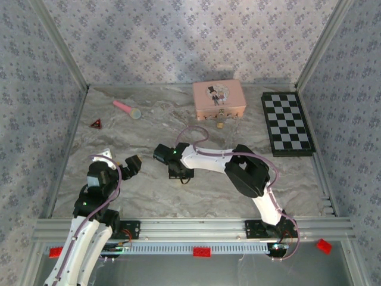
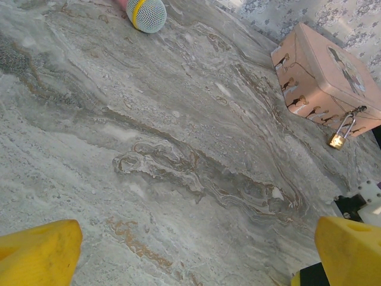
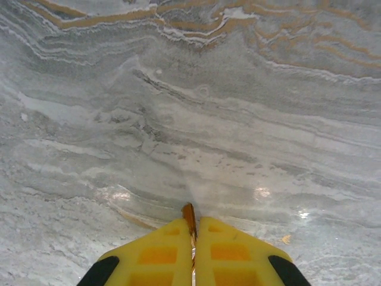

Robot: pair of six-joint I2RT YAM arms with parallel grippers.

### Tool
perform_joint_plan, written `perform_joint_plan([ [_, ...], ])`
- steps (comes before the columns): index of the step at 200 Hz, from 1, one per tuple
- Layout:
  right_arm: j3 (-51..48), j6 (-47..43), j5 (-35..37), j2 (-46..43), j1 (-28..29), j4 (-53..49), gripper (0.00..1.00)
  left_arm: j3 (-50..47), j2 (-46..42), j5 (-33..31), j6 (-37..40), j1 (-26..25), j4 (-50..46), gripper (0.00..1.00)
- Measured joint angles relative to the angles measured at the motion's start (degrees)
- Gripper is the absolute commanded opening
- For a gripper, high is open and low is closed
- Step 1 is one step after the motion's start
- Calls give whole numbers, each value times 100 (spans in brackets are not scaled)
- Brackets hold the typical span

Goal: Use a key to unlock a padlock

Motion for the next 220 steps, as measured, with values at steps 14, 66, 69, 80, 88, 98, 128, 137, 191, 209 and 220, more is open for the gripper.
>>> perform_joint_plan([
  [14, -74, 2, 63, -59, 11, 22, 5, 0, 33, 0, 0, 0, 2, 100],
  [66, -190, 2, 170, -142, 28, 76, 8, 0, 114, 0, 0, 0, 7, 100],
  [69, -190, 2, 170, -142, 31, 81, 9, 0, 114, 0, 0, 0, 7, 100],
  [80, -190, 4, 166, -142, 31, 94, 11, 0, 114, 0, 0, 0, 7, 100],
  [88, -192, 4, 166, -142, 31, 101, 13, 0, 114, 0, 0, 0, 11, 100],
  [98, -192, 2, 164, -142, 31, 109, 15, 0, 114, 0, 0, 0, 13, 100],
  [128, -197, 7, 120, -142, 31, 175, 16, 0, 114, 0, 0, 0, 20, 100],
  [137, -197, 17, 118, -142, 35, 190, 16, 0, 114, 0, 0, 0, 20, 100],
  [191, -256, 42, 39, -142, 42, 212, 24, 0, 144, 0, 0, 0, 28, 100],
  [209, -254, 42, 11, -142, 46, 219, 24, 0, 144, 0, 0, 0, 39, 100],
  [220, -256, 42, 11, -142, 50, 227, 24, 0, 144, 0, 0, 0, 42, 100],
])
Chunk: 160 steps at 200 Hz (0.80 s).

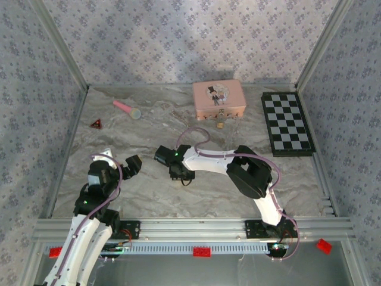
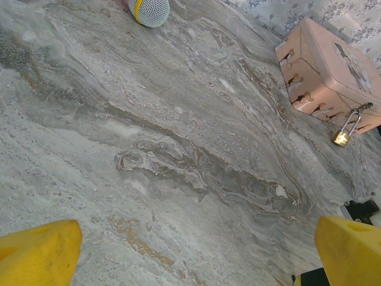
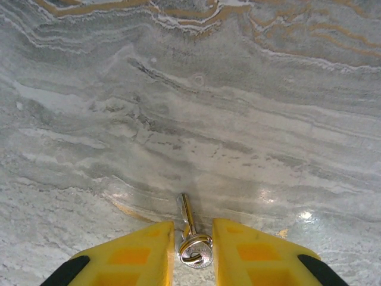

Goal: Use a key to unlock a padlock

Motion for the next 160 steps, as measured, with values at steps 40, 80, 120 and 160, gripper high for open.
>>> perform_joint_plan([
  [40, 0, 2, 0, 0, 7, 0, 23, 0, 0, 0, 0, 0, 0, 100],
  [80, 0, 28, 2, 0, 13, -87, 21, 0, 0, 0, 0, 0, 0, 100],
  [120, 0, 107, 4, 4, 17, -122, 17, 0, 0, 0, 0, 0, -2, 100],
  [160, 2, 138, 31, 4, 59, -151, 13, 0, 0, 0, 0, 0, -2, 100],
])
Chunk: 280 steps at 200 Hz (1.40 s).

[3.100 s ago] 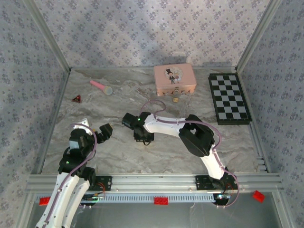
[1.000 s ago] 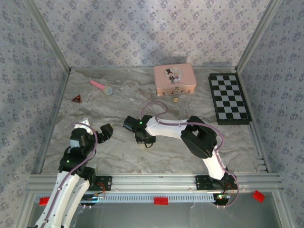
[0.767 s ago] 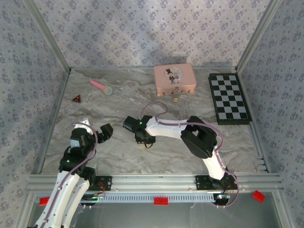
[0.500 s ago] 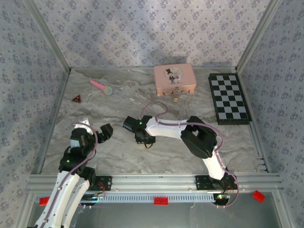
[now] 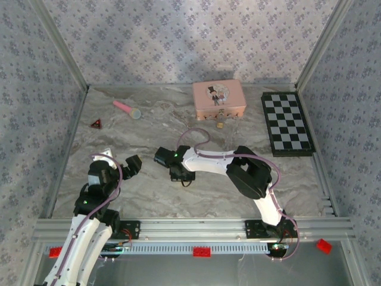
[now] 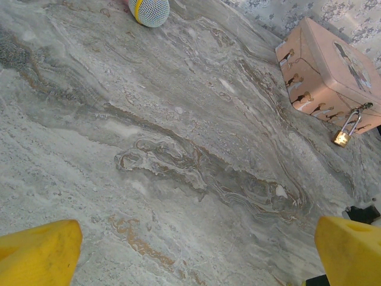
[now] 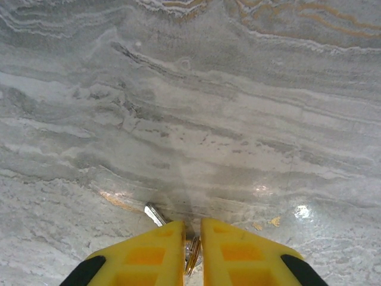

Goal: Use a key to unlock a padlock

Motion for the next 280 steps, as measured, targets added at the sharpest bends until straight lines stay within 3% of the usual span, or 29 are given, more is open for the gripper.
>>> perform_joint_plan([
  [60, -125, 101, 144, -92, 44, 55, 3, 0, 2, 0, 0, 0, 2, 100],
  [100, -1180, 450, 181, -1128, -50, 605, 2, -9, 168, 68, 4, 0, 68, 100],
  [131, -1958, 688, 76, -2002, -323, 1655, 0, -13, 671, 501, 26, 0, 389, 100],
  [185, -2503, 756, -203, -2503, -680, 3069, 0, -136, 1622, 1674, -328, -42, 1447, 100],
  [252, -3399, 793, -682, -3475, -997, 4645, 0, -238, 1727, 2044, -800, -1368, 2872, 96],
  [280, -3567, 800, -839, -3668, -1054, 4927, 0, -404, 1670, 2085, -345, -1882, 3609, 98],
])
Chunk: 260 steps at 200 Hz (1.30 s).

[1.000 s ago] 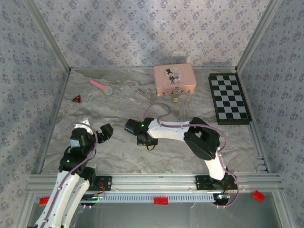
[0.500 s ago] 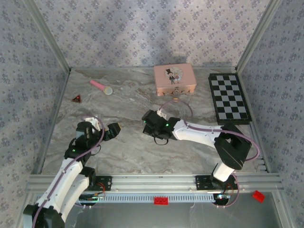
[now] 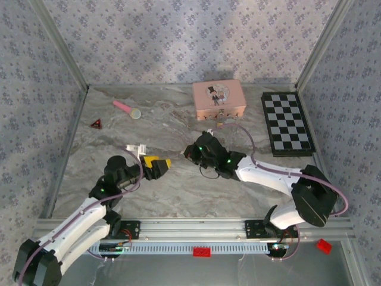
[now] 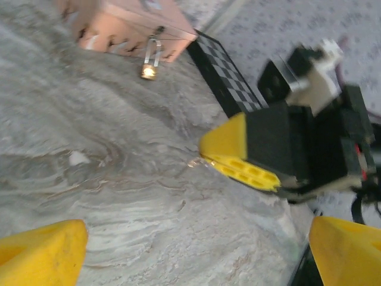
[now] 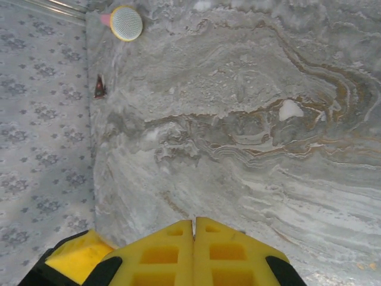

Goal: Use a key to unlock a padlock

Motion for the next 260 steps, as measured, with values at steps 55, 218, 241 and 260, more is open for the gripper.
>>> perform_joint_plan([
  [55, 15, -341, -197, -774, 0, -24, 0, -22, 232, -275, 1729, -680, 798, 90],
  [218, 50, -667, -350, -1270, 282, -168, 0, 693, 2299, 529, 3812, -820, 2098, 42],
  [241, 50, -667, -350, -1250, 282, -170, 0, 695, 2286, 529, 3856, -820, 2076, 30],
  [260, 50, -667, -345, -1250, 271, -173, 0, 697, 2229, 525, 3880, -820, 2000, 27],
])
